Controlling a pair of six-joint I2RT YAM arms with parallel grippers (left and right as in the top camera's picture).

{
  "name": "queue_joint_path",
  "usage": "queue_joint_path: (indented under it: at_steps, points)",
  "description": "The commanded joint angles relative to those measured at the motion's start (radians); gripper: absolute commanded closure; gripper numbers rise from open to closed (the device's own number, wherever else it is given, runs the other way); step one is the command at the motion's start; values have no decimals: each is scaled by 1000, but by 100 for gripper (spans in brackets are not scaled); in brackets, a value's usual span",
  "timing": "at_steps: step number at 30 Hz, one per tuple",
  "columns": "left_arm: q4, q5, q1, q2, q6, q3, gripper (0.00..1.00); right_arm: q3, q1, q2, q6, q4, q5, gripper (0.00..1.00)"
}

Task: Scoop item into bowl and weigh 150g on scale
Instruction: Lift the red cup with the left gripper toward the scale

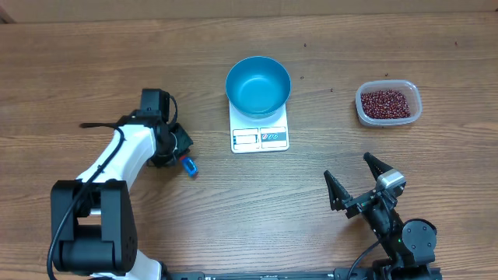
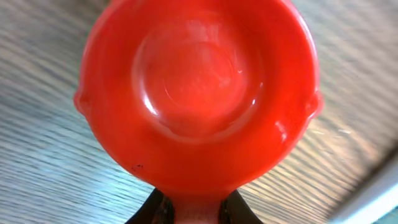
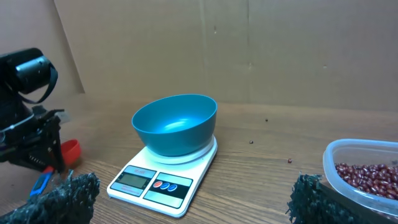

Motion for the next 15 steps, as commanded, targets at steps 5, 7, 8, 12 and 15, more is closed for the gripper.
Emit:
queue_joint_path:
  at_steps: [5,7,8,12,15]
  points:
    - [-32,151,-24,-226,-45,73,96,-11,1,-7,0,6,6,0]
    - [-29,182,-48,-296,-109,74,96,-11,1,-7,1,8,6,0]
    - [-27,199,-62,-326,-137,74,96,-11,1,-7,13,8,5,0]
    - [-24,218,-146,-393,-320,74,96,-11,1,-7,337,9,-6,0]
    - [5,234,-217,-389,-403,74,96,-11,1,-7,633,9,-41,0]
